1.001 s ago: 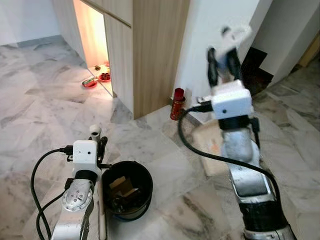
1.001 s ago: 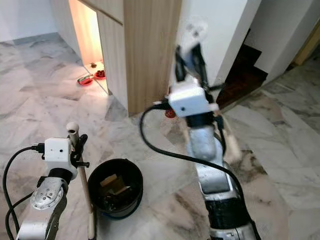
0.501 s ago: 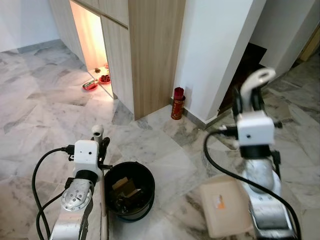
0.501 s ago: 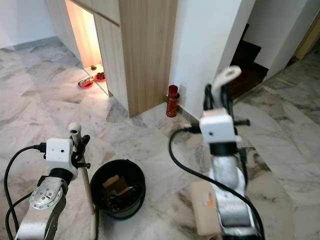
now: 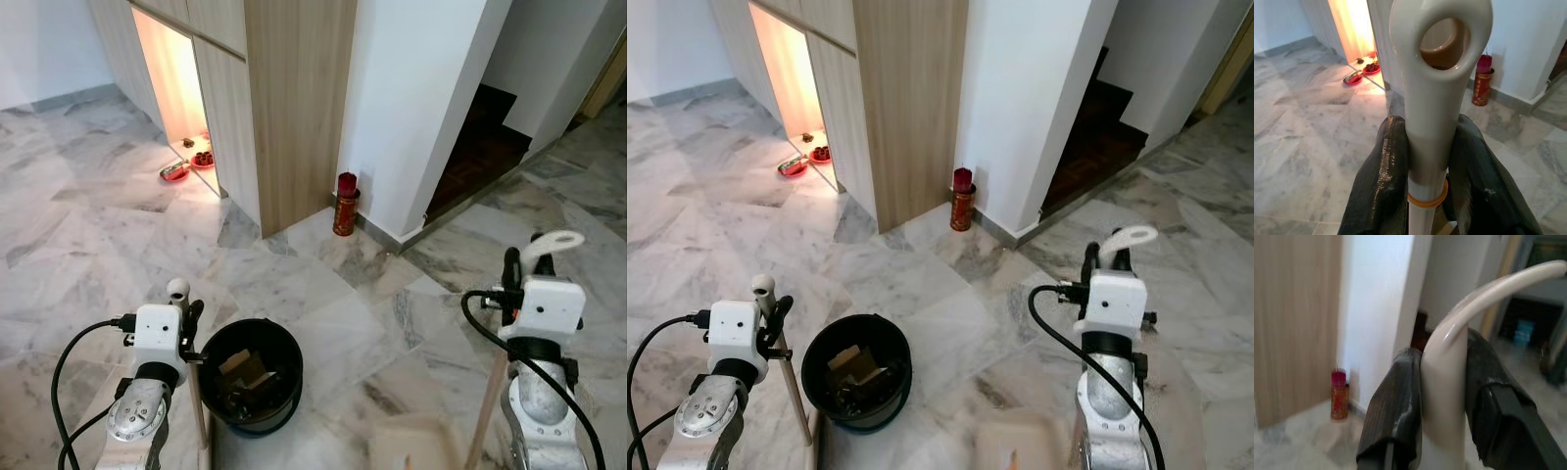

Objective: Sweep floor

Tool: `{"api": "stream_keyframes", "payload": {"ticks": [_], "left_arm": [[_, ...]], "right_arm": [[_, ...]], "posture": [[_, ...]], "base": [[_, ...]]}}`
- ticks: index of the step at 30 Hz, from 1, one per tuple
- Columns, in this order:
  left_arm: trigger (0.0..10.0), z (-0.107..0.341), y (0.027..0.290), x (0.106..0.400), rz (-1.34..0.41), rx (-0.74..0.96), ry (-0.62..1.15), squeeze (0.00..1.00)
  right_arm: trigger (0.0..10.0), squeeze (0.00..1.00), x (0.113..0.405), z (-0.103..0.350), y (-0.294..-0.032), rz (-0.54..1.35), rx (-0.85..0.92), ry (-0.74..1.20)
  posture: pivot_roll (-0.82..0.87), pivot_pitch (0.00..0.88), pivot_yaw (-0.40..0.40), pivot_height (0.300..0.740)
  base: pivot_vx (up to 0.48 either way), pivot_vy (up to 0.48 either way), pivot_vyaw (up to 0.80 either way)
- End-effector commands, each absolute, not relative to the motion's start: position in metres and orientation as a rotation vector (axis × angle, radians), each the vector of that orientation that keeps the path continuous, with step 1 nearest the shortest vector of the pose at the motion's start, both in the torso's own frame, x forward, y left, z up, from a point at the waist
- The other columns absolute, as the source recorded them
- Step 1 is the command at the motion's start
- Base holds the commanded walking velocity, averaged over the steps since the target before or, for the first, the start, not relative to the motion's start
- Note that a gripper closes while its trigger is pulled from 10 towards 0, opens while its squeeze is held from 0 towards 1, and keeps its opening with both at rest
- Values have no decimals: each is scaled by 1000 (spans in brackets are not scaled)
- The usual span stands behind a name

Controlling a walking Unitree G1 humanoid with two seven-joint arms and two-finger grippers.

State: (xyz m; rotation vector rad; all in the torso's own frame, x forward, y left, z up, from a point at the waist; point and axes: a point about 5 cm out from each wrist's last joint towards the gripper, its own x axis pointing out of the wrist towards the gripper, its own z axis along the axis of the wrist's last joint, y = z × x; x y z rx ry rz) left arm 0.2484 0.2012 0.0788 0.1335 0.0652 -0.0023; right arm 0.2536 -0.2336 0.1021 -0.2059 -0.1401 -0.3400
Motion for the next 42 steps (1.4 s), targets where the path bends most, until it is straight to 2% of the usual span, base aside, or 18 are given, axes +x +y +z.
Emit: {"api": "stream_keyframes", "payload": {"ticks": [1,8,17,34,42], "left_arm": [[10000,77,201,248,-25,129,61,0],[10000,73,204,250,-17,109,71,0],[10000,72,207,251,-23,107,71,0],[10000,74,204,251,-25,92,59,0],[10000,73,200,250,-34,89,57,0]], "right_arm": [[10000,0,256,102,-246,-402,-166,-148],[10000,0,259,87,-256,-455,-95,-95],[10000,0,269,81,-243,-421,-89,-103],[10000,0,276,79,-241,-418,-61,-116],[10000,0,277,78,-240,-413,-57,-115]], "posture": [[52,0,-32,740],[61,0,-32,740],[69,0,-16,740],[70,0,-22,740],[70,0,-24,740]], "base": [[0,0,0],[0,0,0],[0,0,0],[0,0,0],[-273,0,0]]}}
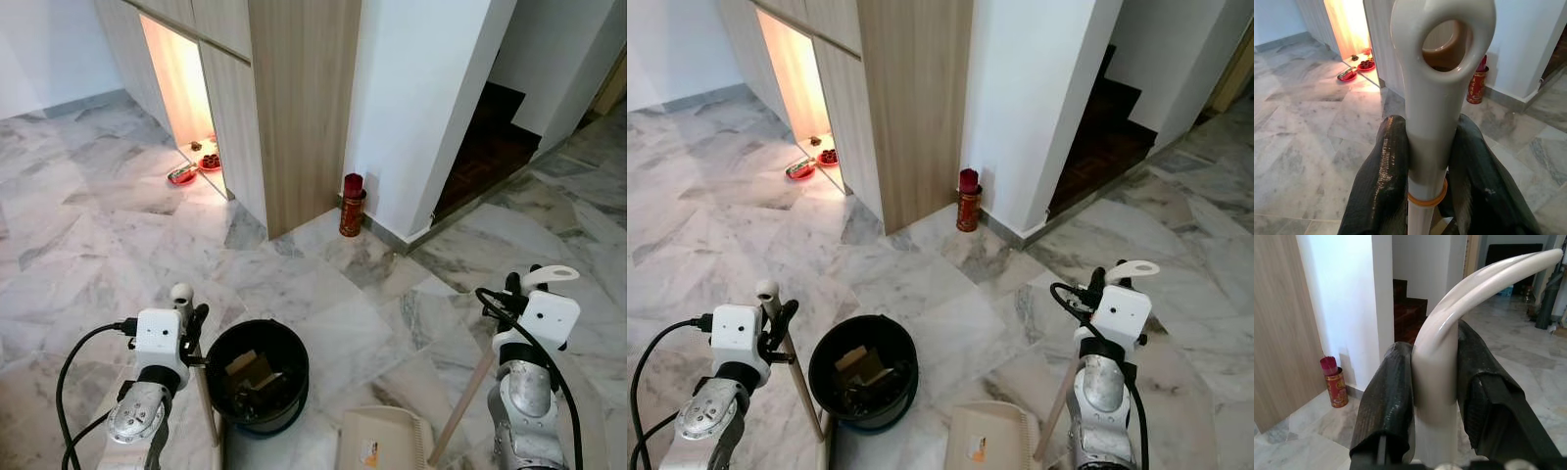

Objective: Sweep floor

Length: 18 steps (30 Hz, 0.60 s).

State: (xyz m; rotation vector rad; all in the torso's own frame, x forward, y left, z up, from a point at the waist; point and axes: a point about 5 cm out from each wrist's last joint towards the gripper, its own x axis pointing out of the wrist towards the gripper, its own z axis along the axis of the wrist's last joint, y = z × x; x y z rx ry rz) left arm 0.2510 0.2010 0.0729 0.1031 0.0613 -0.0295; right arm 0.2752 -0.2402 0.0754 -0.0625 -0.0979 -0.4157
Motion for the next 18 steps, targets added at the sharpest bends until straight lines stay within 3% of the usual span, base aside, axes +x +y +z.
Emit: {"api": "stream_keyframes", "payload": {"ticks": [1,18], "left_arm": [[10000,73,200,251,-33,89,56,0],[10000,76,203,252,-24,91,45,0]], "right_arm": [[10000,0,277,78,-240,-411,-58,-113],[10000,0,281,77,-240,-408,-55,-114]], "posture": [[70,0,-24,740],[72,0,-25,740]], "base": [[-277,0,0],[-321,0,0]]}}
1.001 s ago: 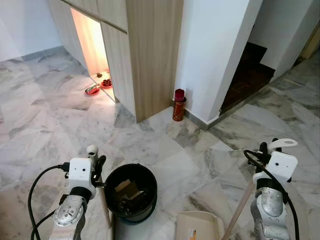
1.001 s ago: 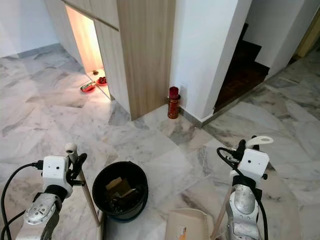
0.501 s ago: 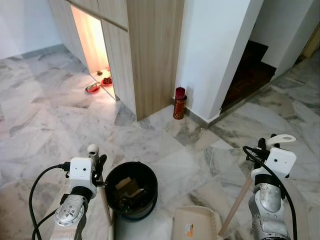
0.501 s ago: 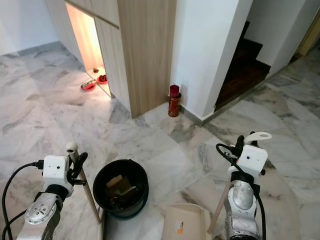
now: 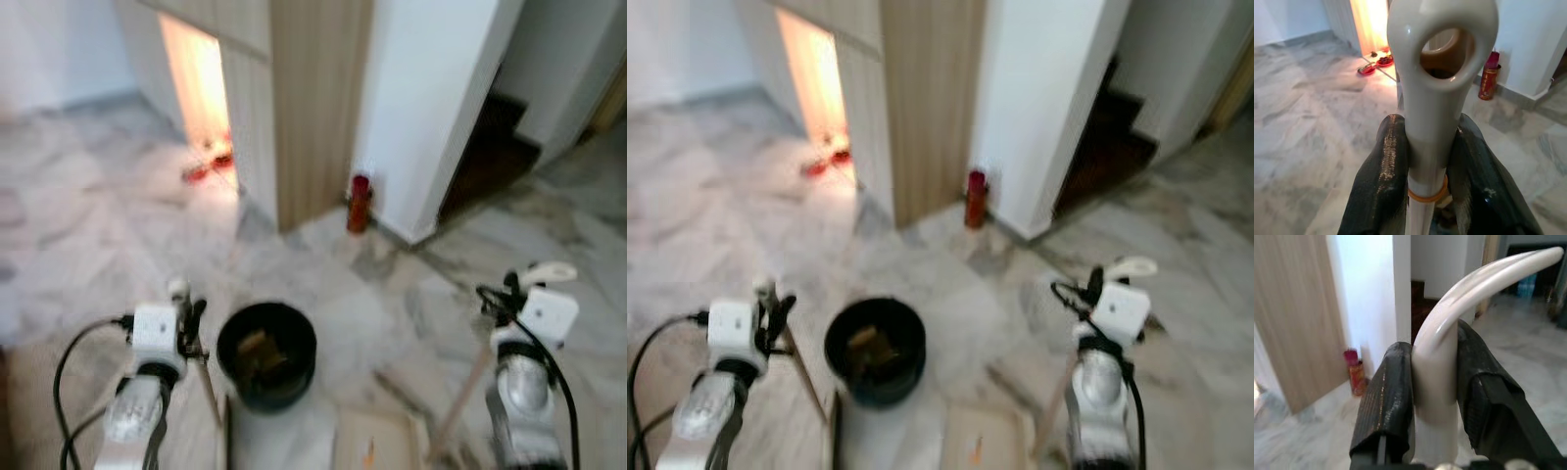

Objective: Sweep floor

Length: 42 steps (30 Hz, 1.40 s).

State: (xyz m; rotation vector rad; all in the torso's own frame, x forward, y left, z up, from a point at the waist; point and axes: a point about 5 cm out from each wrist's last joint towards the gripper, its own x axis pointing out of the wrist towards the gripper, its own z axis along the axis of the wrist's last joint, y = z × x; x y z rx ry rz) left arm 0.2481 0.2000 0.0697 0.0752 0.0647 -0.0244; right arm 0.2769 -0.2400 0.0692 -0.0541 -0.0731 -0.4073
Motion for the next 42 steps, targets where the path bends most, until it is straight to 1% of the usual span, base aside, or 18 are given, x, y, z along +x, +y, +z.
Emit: {"api": "stream_keyframes", "payload": {"ticks": [1,12,22,42], "left_arm": [[10000,76,203,252,-24,91,46,0],[10000,75,203,252,-20,92,49,0],[10000,74,203,256,-11,100,51,0],[10000,72,202,257,-19,104,43,0]], "right_arm": [[10000,0,281,77,-240,-408,-55,-114],[10000,0,283,77,-240,-408,-48,-117],[10000,0,283,76,-240,-409,-46,-107],[10000,0,286,76,-240,-396,-77,-99]], "posture": [[72,0,-25,740],[66,0,-25,740],[54,0,-19,740],[54,0,-29,740]], "base": [[-326,0,0],[-328,0,0],[0,0,0],[0,0,-800]]}}
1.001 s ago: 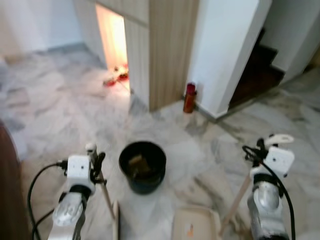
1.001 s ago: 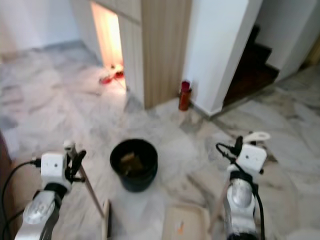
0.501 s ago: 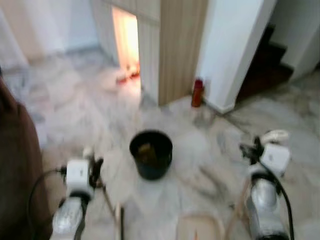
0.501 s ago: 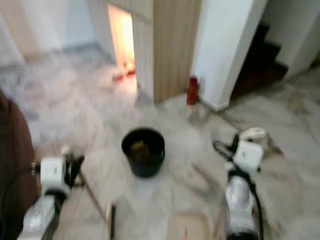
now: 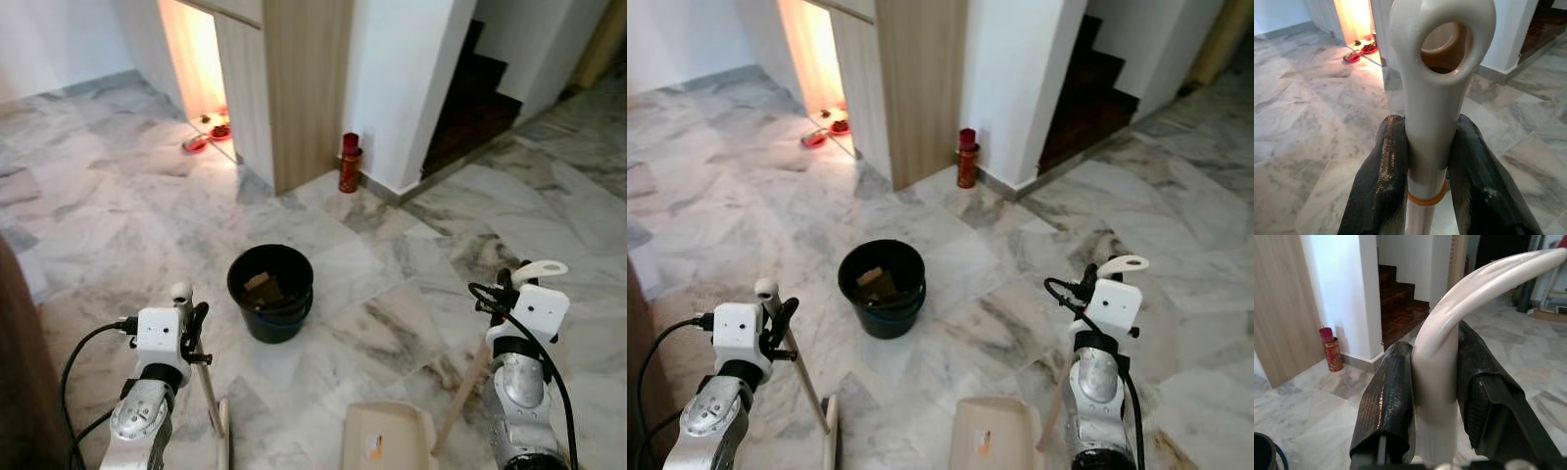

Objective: Sweep floor

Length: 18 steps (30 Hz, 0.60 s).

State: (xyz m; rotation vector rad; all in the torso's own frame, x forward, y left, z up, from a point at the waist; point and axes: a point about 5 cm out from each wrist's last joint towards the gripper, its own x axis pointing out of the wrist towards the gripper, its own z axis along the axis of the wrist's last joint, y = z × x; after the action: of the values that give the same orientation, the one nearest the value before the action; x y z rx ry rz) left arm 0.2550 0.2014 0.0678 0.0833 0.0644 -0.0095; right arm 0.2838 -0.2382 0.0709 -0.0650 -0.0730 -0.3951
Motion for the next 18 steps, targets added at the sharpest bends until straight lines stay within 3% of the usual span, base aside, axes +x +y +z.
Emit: {"api": "stream_keyframes", "payload": {"ticks": [1,8,15,18], "left_arm": [[10000,72,202,257,-19,104,43,0],[10000,75,202,262,-18,130,35,0],[10000,76,204,262,-2,130,32,0],[10000,76,204,262,2,124,33,0]], "right_arm": [[10000,0,286,76,-240,-396,-77,-99],[10000,0,288,78,-241,-401,-79,-100],[10000,0,288,76,-239,-403,-81,-92],[10000,0,288,76,-240,-405,-81,-91]], "posture": [[54,0,-29,740],[62,0,-33,740],[66,0,-37,740],[63,0,-36,740]], "base": [[0,0,-800],[0,0,-800],[0,-393,-800],[0,0,-800]]}}
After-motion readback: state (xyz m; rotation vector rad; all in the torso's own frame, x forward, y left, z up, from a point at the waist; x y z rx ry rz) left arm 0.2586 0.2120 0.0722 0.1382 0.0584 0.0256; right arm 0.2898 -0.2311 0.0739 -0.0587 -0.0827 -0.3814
